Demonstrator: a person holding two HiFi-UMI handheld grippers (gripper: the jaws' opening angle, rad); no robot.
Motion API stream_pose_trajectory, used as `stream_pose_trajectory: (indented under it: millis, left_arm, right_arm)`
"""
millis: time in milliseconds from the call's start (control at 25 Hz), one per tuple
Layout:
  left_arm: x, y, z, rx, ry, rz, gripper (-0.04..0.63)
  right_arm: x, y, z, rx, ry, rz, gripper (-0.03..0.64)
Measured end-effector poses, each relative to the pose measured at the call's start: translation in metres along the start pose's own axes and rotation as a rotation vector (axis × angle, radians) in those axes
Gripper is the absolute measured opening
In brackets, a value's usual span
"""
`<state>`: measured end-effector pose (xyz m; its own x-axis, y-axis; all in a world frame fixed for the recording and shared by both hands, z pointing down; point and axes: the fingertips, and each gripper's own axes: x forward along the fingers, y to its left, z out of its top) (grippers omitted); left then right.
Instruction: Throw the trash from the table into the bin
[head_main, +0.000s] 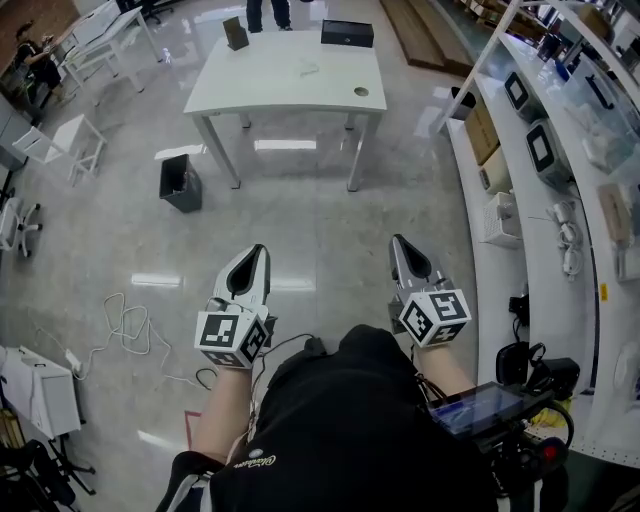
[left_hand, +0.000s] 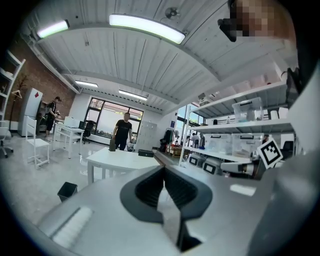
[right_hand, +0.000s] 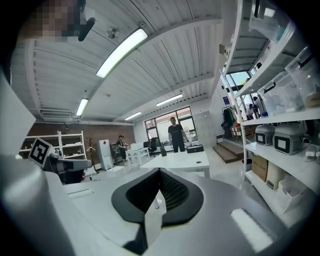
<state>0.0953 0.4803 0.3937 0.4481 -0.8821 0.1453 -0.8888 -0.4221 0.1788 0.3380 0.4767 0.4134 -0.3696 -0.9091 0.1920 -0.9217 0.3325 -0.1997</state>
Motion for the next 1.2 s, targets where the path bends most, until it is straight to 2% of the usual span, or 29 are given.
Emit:
stream_pose_trajectory:
  millis: [360,560,880,1200]
  left_arm:
    - [0.047,0.004,-0.007,-0.014,0.041,-0.028,0.009]
    - [0.098,0.022,0.0,-0.003,0.062,0.01,0.009]
    - [0.196,0.035,0.032,0.018,0.049,0.08,0.009]
    - [0.256,0.048,0.048,0.015,0.033,0.117,0.009]
  right_arm:
    - [0.042,-0.023,-0.001,0.013,0.015,0.004,0.001]
    - [0.1,-0.047,0.006,0.044,0.01,0.042,0.002]
    - [0.192,-0.103,0.053,0.045,-0.006,0.122,0.002]
    - [0.252,-0.138,0.073,0.033,0.011,0.157,0.001]
